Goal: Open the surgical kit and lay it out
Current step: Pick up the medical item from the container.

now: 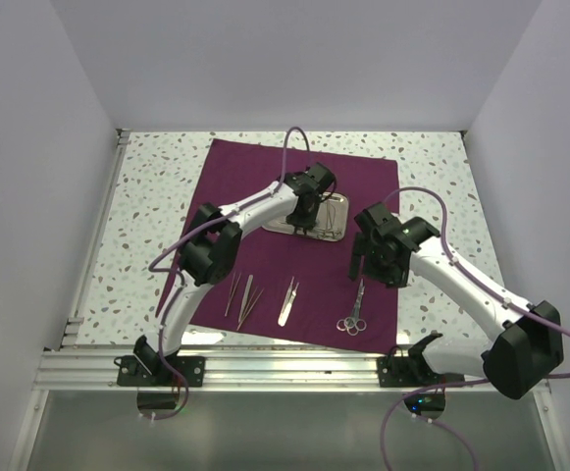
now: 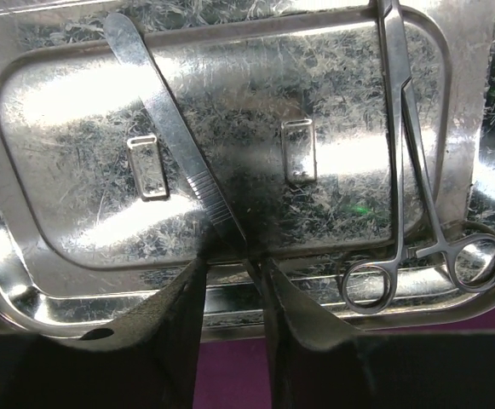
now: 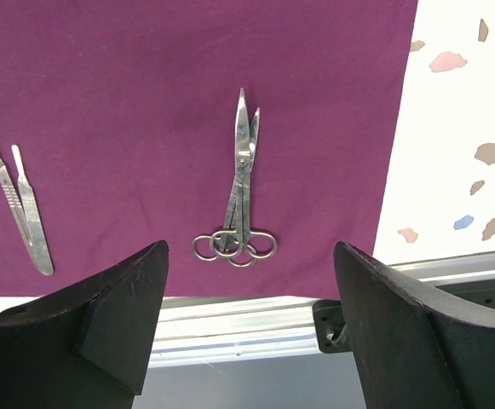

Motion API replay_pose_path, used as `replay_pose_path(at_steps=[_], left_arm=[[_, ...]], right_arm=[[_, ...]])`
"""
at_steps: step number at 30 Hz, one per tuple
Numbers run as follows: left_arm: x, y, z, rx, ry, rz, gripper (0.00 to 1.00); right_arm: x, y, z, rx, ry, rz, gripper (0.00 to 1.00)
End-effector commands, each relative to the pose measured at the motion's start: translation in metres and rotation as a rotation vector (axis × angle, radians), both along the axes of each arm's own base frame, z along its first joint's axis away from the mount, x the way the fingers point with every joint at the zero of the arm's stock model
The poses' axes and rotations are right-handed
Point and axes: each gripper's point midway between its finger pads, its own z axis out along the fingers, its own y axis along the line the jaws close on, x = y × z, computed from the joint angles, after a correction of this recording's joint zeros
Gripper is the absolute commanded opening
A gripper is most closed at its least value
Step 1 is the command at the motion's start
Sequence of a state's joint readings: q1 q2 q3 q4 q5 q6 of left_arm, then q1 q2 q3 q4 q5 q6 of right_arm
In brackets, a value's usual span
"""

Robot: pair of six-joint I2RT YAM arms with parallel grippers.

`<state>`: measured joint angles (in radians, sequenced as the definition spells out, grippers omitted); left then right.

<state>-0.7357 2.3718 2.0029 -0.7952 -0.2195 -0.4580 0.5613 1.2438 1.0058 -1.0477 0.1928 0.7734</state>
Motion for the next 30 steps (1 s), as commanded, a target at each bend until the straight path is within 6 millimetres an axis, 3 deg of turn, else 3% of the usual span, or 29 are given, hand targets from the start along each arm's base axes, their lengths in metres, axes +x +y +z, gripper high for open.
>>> replay_pose_path(at_steps=[1,12,15,19,22,26,30], left_arm=[[-0.014,0.024,-0.023,0.083,0.051,0.031,0.34],[-0.038,0.057,-0.049,0.108,0.129,0.075,0.13],[-0.042,0.064,-0.055,0.111,0.140,0.081,0.00],[-0.039,0.066,-0.051,0.105,0.131,0.068,0.00],[-0.032,0.060,-0.030,0.074,0.092,0.059,0.00],[-0.023,0.049,0.023,-0.001,0.030,0.052,0.00],[-0.036,0.048,0.061,-0.045,0.005,0.053,0.00]], right_arm=[[0.010,-0.001,0.009,-0.006,-0.031,0.001,0.82],[0.010,-0.004,0.010,-0.005,-0.030,-0.008,0.81],[0.010,-0.004,0.011,-0.005,-0.031,-0.010,0.81],[0.015,-0.001,0.012,0.002,-0.040,-0.005,0.81],[0.025,0.002,0.017,0.001,-0.062,0.004,0.81],[0.048,0.008,0.027,-0.001,-0.100,0.022,0.81],[0.076,0.019,0.037,0.008,-0.129,0.043,0.81]])
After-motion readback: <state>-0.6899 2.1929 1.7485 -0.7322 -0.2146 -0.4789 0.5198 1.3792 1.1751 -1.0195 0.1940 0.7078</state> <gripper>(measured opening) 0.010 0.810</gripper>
